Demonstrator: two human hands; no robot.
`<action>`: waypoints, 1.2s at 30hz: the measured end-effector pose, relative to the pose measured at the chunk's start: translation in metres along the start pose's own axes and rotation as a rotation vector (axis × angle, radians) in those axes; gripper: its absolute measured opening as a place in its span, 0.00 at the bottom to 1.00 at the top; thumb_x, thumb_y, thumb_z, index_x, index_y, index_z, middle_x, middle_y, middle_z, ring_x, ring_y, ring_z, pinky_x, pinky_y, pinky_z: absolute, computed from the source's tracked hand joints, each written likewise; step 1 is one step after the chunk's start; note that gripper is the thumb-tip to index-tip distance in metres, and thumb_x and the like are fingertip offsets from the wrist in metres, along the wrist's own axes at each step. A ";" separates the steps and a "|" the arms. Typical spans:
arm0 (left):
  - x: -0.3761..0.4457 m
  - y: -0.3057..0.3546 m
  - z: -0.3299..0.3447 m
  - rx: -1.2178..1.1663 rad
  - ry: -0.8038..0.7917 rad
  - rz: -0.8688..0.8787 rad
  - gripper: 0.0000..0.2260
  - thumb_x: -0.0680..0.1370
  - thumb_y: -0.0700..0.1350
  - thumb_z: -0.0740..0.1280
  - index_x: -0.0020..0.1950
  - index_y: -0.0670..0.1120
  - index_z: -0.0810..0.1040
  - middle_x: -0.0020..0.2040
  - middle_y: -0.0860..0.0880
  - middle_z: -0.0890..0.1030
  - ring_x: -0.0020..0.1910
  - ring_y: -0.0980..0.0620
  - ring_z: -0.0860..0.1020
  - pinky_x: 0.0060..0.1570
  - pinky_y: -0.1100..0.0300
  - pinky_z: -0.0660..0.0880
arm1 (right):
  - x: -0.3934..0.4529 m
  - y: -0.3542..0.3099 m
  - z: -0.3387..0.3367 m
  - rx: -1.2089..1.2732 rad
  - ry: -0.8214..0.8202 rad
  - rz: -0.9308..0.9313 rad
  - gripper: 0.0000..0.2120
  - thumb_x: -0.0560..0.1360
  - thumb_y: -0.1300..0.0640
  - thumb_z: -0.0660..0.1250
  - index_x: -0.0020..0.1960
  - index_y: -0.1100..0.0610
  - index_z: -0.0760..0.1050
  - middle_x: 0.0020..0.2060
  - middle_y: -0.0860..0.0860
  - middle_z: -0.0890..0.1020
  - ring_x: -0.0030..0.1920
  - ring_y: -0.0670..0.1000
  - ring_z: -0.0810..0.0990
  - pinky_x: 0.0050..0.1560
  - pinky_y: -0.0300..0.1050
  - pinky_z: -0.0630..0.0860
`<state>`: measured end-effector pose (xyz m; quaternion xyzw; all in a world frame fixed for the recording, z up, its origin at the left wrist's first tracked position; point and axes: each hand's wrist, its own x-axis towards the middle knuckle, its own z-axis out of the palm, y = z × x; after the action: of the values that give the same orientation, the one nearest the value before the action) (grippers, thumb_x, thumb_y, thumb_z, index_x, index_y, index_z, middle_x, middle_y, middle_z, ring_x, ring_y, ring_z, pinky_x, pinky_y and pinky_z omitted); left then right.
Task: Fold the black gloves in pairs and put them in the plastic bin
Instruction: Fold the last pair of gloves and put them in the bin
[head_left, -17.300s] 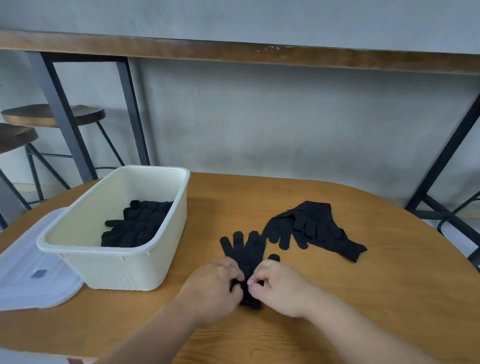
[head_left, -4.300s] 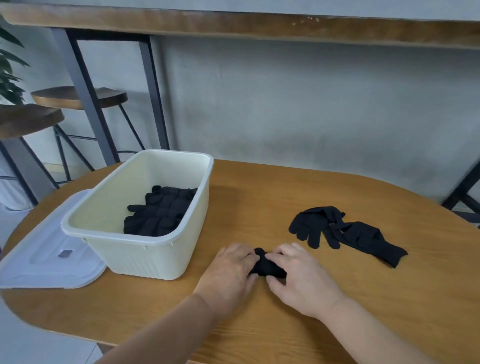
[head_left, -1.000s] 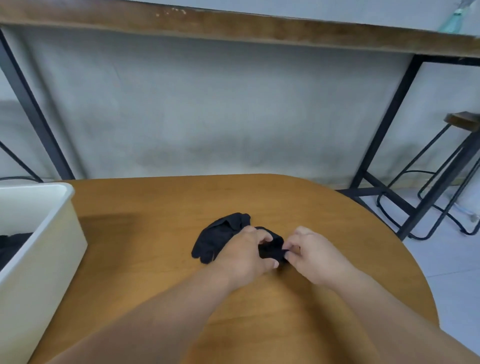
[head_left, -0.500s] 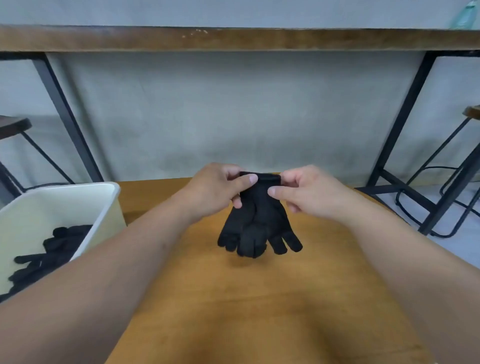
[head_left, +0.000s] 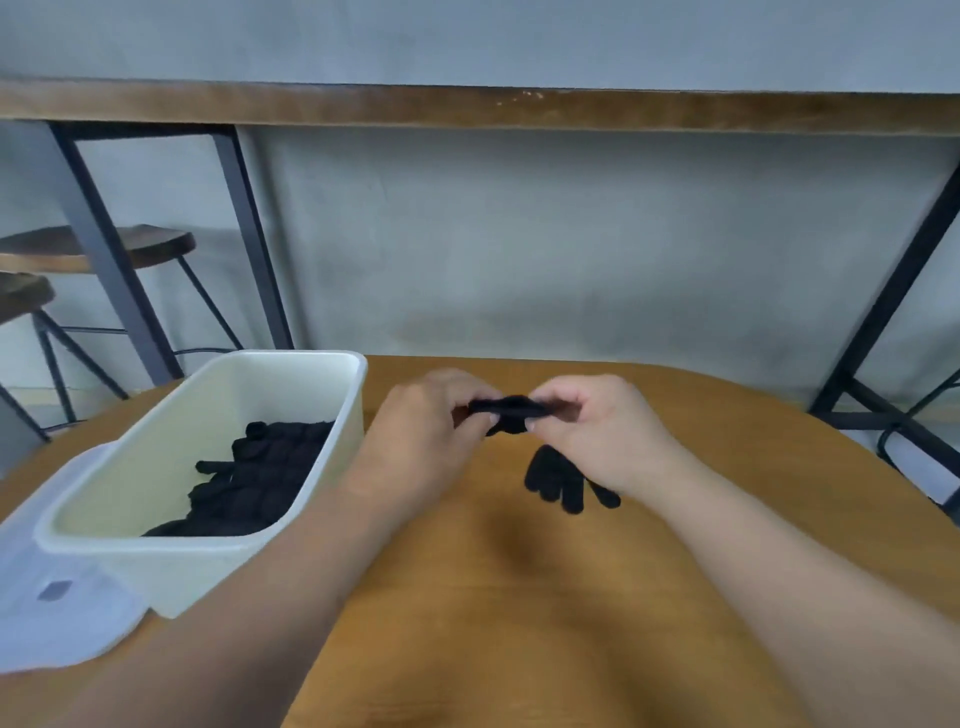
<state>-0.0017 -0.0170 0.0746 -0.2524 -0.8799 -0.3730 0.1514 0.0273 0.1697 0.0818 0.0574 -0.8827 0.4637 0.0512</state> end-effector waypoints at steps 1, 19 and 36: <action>-0.016 -0.009 0.007 0.037 -0.034 0.021 0.08 0.75 0.41 0.71 0.50 0.52 0.84 0.48 0.57 0.81 0.45 0.59 0.76 0.46 0.71 0.71 | -0.009 0.009 0.012 -0.041 -0.027 -0.010 0.06 0.75 0.57 0.68 0.44 0.49 0.82 0.34 0.49 0.84 0.32 0.51 0.80 0.32 0.44 0.74; -0.095 -0.055 0.066 0.284 -0.575 -0.199 0.12 0.77 0.55 0.66 0.59 0.53 0.77 0.58 0.56 0.72 0.52 0.55 0.74 0.49 0.64 0.70 | -0.060 0.064 0.086 -0.558 -0.400 0.060 0.12 0.80 0.51 0.63 0.61 0.49 0.79 0.58 0.44 0.74 0.52 0.48 0.77 0.55 0.44 0.76; 0.080 -0.039 0.162 0.252 -0.410 -0.066 0.16 0.80 0.46 0.64 0.68 0.52 0.72 0.66 0.51 0.71 0.60 0.48 0.73 0.55 0.57 0.73 | 0.060 0.166 -0.029 -0.349 0.156 0.443 0.09 0.78 0.55 0.65 0.57 0.49 0.80 0.49 0.46 0.82 0.49 0.49 0.80 0.49 0.41 0.75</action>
<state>-0.1022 0.1053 -0.0215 -0.2733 -0.9396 -0.2057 -0.0124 -0.0559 0.2843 -0.0282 -0.1824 -0.9334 0.3079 0.0256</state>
